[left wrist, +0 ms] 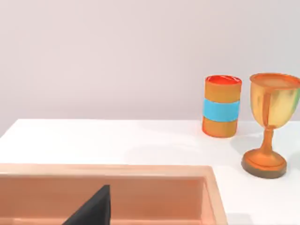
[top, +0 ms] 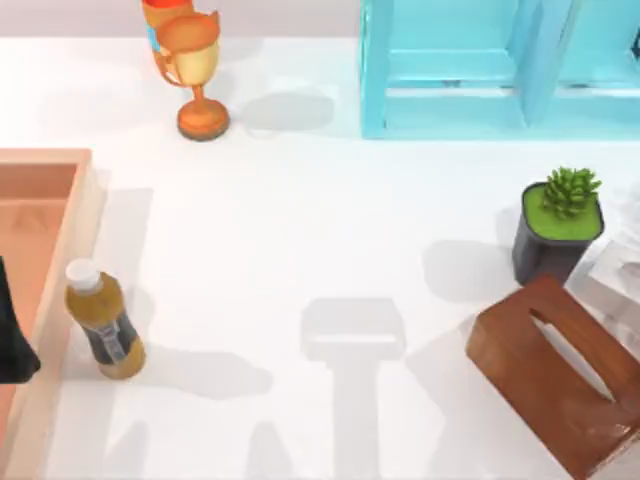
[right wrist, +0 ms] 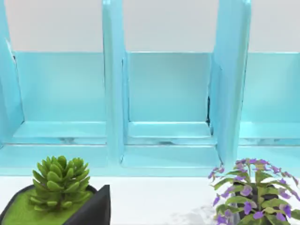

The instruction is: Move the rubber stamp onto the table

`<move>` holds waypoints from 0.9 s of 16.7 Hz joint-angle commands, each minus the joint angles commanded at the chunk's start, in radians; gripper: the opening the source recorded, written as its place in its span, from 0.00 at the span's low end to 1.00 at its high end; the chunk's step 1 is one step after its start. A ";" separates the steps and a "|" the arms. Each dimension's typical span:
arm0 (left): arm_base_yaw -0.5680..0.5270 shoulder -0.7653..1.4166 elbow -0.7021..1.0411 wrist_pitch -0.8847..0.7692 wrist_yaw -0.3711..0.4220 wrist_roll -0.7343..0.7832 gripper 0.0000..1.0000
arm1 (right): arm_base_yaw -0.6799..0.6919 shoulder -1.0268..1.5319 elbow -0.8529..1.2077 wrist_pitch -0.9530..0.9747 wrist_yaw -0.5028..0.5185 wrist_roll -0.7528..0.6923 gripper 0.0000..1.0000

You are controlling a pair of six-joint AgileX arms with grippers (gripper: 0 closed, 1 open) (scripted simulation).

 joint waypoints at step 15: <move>0.180 0.850 0.666 -0.642 -0.001 0.189 1.00 | 0.000 0.000 0.000 0.000 0.000 0.000 1.00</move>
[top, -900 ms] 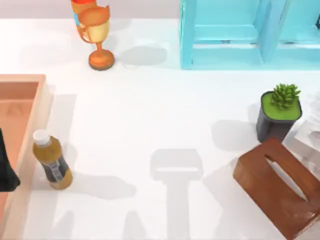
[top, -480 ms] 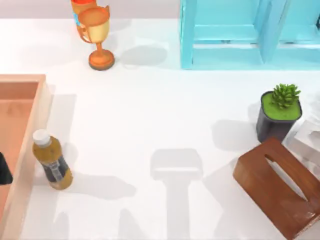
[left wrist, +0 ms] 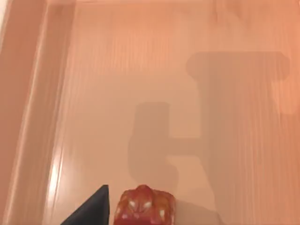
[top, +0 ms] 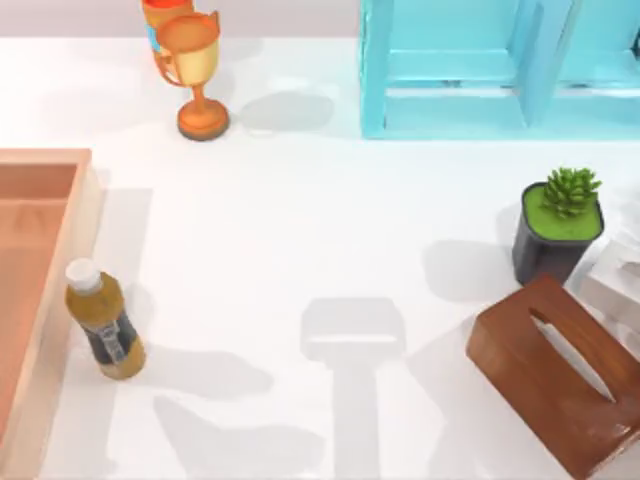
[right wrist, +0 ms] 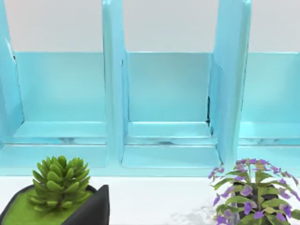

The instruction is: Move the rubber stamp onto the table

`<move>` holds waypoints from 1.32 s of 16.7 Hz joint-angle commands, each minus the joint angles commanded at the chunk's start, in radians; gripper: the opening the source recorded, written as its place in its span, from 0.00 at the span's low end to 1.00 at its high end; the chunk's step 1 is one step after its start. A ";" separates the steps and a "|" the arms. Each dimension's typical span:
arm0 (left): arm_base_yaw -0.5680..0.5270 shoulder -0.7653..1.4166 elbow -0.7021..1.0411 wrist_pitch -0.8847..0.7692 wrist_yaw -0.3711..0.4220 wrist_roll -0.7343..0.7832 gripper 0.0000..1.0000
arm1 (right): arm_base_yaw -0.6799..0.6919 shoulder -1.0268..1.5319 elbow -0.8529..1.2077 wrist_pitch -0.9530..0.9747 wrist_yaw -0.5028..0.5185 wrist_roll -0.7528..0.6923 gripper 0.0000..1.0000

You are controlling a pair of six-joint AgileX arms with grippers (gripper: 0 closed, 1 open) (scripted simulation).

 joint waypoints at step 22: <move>0.156 0.816 0.519 -0.449 -0.001 0.169 1.00 | 0.000 0.000 0.000 0.000 0.000 0.000 1.00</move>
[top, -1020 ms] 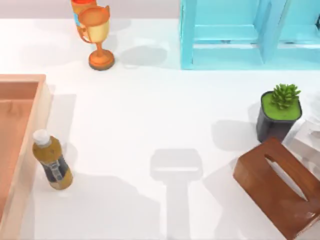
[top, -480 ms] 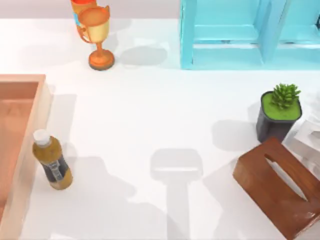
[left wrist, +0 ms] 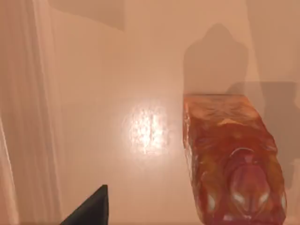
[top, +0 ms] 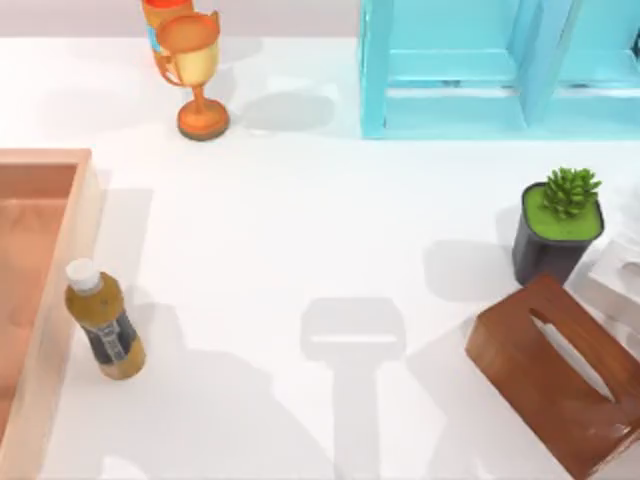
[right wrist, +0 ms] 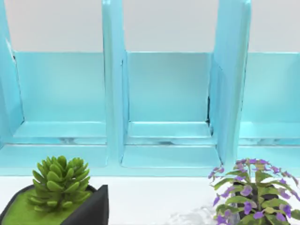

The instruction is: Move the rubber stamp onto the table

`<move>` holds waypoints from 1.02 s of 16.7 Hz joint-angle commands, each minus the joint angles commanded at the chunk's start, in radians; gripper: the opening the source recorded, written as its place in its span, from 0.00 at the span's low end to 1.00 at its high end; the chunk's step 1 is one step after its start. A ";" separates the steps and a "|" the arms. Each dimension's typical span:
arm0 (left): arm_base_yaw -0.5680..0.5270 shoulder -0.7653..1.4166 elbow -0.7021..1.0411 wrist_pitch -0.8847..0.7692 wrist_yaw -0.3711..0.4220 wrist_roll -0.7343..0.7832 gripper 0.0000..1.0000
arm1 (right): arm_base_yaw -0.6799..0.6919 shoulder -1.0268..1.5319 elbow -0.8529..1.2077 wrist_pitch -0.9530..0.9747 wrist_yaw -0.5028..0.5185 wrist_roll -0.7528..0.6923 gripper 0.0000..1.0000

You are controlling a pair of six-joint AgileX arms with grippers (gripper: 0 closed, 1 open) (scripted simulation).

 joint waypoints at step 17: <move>0.003 0.081 -0.218 0.299 0.000 0.004 0.70 | 0.000 0.000 0.000 0.000 0.000 0.000 1.00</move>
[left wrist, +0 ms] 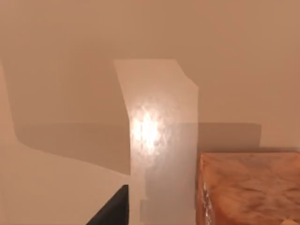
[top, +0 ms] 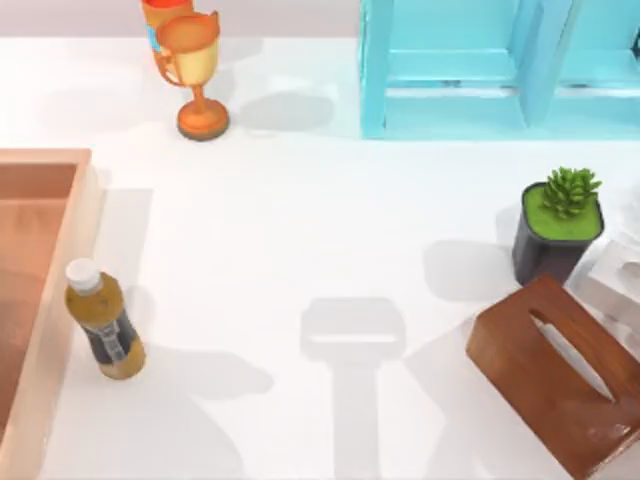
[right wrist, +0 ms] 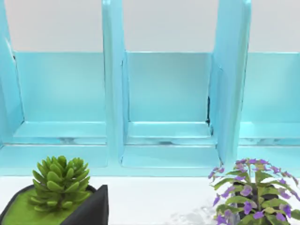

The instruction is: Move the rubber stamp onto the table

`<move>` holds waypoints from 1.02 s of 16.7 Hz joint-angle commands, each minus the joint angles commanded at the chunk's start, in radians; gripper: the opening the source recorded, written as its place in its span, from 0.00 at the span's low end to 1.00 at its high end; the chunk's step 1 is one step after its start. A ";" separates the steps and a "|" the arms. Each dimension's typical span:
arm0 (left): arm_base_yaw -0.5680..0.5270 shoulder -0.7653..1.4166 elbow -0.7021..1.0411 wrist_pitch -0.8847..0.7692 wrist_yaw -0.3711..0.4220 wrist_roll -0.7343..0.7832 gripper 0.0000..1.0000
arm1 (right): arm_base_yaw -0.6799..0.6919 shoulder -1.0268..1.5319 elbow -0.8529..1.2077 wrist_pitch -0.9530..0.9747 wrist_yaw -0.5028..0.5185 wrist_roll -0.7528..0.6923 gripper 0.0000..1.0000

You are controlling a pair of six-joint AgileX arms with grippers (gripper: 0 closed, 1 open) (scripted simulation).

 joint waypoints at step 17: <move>0.000 0.000 0.000 0.000 0.000 0.000 0.00 | 0.000 0.000 0.000 0.000 0.000 0.000 1.00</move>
